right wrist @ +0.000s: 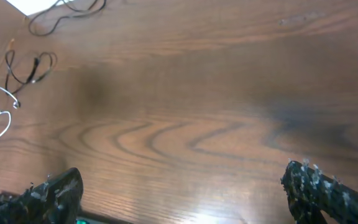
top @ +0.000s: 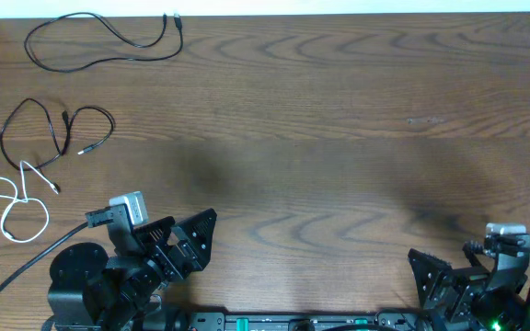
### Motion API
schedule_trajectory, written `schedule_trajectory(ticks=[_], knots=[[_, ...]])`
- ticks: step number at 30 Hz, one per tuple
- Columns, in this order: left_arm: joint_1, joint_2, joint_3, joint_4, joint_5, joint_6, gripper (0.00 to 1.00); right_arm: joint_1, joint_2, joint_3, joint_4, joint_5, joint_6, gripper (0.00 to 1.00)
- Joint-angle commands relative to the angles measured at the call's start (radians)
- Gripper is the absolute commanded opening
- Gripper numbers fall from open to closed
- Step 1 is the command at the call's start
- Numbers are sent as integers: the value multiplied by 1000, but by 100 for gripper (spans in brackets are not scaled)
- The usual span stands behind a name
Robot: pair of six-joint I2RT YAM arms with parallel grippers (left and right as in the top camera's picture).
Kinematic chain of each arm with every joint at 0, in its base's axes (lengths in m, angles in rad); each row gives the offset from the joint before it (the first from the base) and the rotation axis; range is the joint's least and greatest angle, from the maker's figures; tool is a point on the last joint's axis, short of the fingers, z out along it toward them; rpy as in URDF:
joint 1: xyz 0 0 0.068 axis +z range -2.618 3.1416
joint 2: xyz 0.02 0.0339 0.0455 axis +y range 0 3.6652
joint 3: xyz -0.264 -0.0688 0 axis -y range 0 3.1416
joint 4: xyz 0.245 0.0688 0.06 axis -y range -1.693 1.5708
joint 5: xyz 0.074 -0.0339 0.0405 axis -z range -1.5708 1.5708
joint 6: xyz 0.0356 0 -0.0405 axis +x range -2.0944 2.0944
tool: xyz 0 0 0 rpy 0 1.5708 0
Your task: Untangle cables
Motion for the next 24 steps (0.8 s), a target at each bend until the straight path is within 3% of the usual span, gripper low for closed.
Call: schedule_trajectory(ticks=[1, 12, 18, 24], knots=[[-5, 3, 12, 0, -2, 24, 100, 6, -2, 3, -14, 11, -14, 99], [-5, 3, 12, 0, -2, 24, 100, 6, -3, -18, 15, 127, -84, 99], [-5, 3, 12, 0, -2, 24, 100, -56, -85, -263, 383, 123, -286, 99], [-5, 3, 12, 0, -2, 24, 100, -111, -230, -585, 744, 123, -350, 99]])
